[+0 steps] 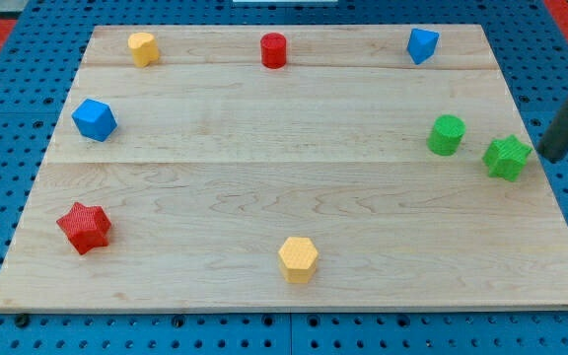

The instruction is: Move the green star towards the bottom right of the board

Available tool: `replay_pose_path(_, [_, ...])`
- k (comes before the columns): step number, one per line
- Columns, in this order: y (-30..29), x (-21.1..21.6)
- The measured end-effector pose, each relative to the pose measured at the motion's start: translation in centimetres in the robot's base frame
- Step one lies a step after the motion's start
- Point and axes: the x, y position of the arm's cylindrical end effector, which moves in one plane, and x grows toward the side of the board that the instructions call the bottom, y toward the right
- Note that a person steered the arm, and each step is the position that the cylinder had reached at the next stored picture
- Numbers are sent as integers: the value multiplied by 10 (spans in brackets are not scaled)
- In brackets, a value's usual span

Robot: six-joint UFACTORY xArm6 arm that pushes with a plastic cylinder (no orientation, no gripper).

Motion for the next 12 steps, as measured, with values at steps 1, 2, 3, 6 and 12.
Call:
replay_pose_path(1, [-37, 11])
replay_pose_path(2, [-7, -26])
replay_pose_path(3, [-31, -57])
replay_pose_path(6, [-106, 19])
replay_pose_path(12, [-47, 70])
